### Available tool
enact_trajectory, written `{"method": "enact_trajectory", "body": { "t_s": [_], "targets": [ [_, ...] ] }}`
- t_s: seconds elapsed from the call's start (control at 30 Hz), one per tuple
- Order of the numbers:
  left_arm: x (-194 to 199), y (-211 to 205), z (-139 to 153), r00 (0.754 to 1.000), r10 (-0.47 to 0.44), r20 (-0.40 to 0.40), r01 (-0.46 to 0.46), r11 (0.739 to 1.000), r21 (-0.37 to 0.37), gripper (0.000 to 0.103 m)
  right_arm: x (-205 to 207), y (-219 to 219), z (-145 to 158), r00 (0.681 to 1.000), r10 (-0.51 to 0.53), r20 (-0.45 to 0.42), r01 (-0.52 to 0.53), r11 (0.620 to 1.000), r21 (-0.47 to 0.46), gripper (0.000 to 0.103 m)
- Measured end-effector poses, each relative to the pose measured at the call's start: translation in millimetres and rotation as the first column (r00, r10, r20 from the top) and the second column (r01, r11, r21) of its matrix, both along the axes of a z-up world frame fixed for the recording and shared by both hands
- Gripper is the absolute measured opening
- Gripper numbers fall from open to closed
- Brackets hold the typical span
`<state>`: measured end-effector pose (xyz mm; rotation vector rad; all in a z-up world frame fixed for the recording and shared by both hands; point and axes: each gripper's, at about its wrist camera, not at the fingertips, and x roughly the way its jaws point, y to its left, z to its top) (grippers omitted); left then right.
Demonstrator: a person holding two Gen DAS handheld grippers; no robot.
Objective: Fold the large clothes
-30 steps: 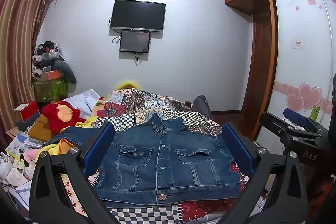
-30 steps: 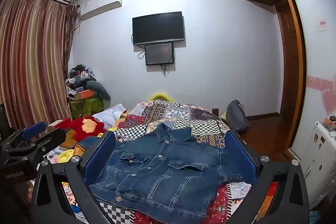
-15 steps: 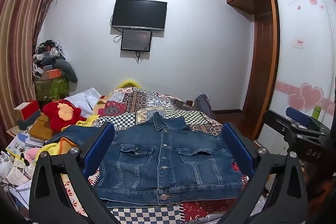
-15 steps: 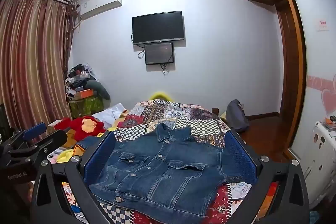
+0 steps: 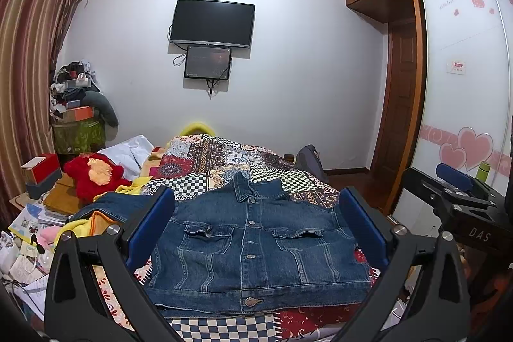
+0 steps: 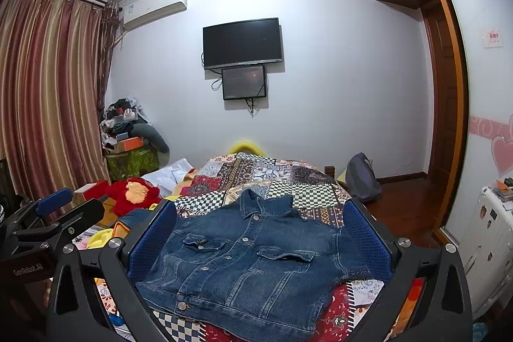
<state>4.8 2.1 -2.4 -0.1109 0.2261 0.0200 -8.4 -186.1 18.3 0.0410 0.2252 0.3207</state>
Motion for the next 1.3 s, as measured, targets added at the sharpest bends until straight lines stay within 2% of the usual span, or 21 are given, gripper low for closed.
{"method": "enact_trajectory", "body": {
  "t_s": [1.3],
  "targets": [
    [2, 1, -3, 1.0, 0.004, 0.001, -0.004, 1.0, -0.011, 0.103, -1, 8, 9, 1.0, 0.012, 0.015, -0.012, 1.0, -0.005, 0.103]
  ]
}}
